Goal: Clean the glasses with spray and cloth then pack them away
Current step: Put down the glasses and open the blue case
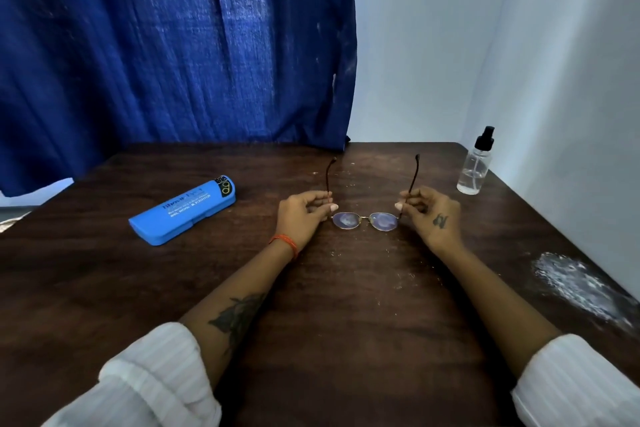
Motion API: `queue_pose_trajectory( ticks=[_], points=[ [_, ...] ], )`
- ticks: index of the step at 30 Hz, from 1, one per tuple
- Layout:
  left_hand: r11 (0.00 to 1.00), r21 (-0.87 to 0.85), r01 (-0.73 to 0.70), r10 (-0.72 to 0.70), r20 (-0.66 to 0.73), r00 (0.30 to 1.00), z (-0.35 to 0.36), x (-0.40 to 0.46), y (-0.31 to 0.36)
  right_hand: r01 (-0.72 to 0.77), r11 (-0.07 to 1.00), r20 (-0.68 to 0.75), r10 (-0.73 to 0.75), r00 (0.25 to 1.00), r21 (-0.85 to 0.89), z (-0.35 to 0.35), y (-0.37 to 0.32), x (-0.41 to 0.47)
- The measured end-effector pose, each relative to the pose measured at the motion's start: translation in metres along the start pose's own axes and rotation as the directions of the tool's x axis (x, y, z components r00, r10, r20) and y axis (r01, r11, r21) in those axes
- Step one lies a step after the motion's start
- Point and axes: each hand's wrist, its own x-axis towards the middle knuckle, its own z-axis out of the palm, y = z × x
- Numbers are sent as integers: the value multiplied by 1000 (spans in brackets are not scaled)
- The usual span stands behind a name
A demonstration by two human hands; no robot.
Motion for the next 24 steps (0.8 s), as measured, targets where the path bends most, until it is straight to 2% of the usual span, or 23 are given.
queue_pose_trajectory(
  ticks=[3,6,9,12,14,16,18,21,24],
  points=[
    [987,149,-62,66,-22,998,-15,-11,1,-43,998,-106,38,994,-47,-8,-9,-13],
    [888,416,-195,235,-48,971,-47,-27,-2,-7,993,-171,-13,985,-114,-13,-22,-36],
    [719,636,-282,420,-75,904,-91,-42,-11,158,978,-28,-163,986,-139,-4,-42,-63],
    [597,781,-184,516,-198,833,-136,-46,-20,400,895,174,-370,913,-197,17,-63,-81],
    [588,809,-6,424,-302,854,-161,-46,-27,516,828,276,-454,847,-219,34,-77,-85],
    [623,762,174,236,-396,887,-179,-45,-35,588,782,352,-501,790,-207,51,-91,-85],
    [680,672,292,64,-451,890,-191,-41,-41,649,733,414,-535,736,-205,70,-104,-83],
    [700,635,328,-46,-418,907,-201,-34,-47,726,651,499,-565,657,-220,99,-122,-78],
    [715,652,250,8,-366,930,-204,-32,-51,786,575,558,-584,589,-229,128,-134,-74]
  ],
)
